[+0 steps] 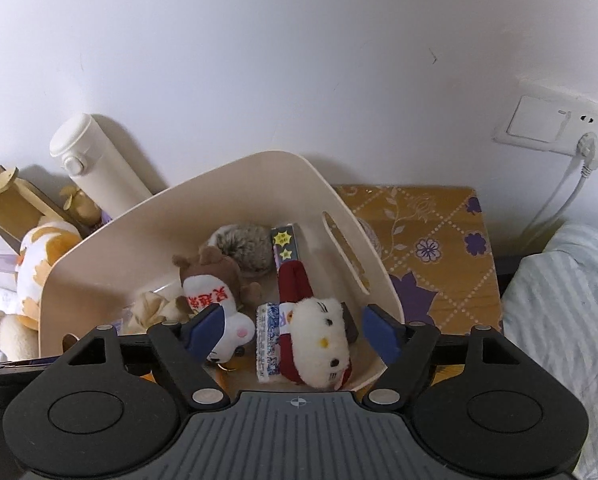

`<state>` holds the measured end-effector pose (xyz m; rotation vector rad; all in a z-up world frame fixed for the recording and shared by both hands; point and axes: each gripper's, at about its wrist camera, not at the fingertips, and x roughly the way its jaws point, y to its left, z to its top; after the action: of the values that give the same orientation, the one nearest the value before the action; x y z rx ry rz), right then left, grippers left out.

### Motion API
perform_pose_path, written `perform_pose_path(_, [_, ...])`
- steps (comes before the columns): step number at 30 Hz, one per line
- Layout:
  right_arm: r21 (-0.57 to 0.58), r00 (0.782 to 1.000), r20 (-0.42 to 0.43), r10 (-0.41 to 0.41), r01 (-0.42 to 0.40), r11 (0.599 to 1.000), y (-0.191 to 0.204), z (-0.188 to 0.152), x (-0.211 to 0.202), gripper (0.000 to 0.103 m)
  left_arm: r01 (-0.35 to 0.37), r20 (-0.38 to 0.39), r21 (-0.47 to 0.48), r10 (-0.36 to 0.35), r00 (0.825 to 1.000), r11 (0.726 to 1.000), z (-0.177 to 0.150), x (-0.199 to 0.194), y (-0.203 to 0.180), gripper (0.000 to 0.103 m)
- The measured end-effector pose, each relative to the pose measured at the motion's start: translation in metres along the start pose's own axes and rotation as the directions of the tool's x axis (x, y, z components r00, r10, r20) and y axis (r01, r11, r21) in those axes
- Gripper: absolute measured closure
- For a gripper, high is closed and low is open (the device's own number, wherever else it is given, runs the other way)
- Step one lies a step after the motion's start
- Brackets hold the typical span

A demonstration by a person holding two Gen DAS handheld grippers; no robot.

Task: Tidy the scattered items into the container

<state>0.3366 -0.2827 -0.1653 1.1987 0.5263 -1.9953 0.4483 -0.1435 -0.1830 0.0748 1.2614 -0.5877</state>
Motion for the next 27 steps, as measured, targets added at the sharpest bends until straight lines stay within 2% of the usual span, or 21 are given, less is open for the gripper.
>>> perform_pose_path(14, [-0.011, 0.999, 0.037, 0.007, -0.007, 1.000, 0.001, -0.010, -0.036, 0.023, -0.008, 0.035, 0.073, 0.005, 0.999, 0.997, -0.012, -0.031, -0.005, 0.018])
perform_pose_path(17, [-0.005, 0.999, 0.047, 0.010, -0.010, 1.000, -0.001, -0.014, -0.043, 0.017, -0.018, 0.045, 0.088, 0.014, 0.999, 0.996, -0.017, -0.038, -0.004, 0.018])
perform_pose_path(27, [0.016, 0.997, 0.060, 0.039, -0.040, 0.999, -0.006, -0.033, -0.066, 0.011, -0.045, 0.103, 0.110, 0.034, 0.994, 0.993, -0.041, -0.071, -0.001, 0.018])
